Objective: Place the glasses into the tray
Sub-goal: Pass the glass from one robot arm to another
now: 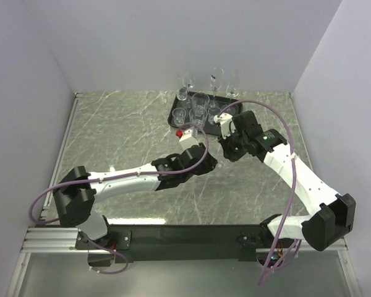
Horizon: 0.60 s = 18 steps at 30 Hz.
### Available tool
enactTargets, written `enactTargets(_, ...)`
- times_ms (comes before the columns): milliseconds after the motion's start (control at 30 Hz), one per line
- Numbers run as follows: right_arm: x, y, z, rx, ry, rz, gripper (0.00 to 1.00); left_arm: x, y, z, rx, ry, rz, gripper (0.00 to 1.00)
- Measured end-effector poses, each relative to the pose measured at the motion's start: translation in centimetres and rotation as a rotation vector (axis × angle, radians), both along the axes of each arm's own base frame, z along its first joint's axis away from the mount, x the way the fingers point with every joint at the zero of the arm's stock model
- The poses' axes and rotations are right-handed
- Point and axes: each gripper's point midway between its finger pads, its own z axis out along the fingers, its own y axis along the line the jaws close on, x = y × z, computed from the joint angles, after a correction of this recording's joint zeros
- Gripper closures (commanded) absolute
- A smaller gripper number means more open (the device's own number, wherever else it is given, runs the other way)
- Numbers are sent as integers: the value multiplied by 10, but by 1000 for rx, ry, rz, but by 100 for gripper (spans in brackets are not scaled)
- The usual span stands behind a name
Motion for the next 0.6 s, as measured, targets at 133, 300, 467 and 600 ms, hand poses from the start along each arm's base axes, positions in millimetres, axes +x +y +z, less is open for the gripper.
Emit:
enactTargets(133,1,-10,-2,0,16,37,100,-10,-1,26,-92,-64,-78,48)
enactTargets(300,6,-18,0,34,20,49,100,-18,5,46,-168,-125,-149,38)
enactTargets(467,17,-25,5,94,1,29,100,-19,18,38,-143,-163,-199,27)
enactTargets(600,37,-40,13,151,-40,-36,100,-17,38,39,-85,-215,-208,16)
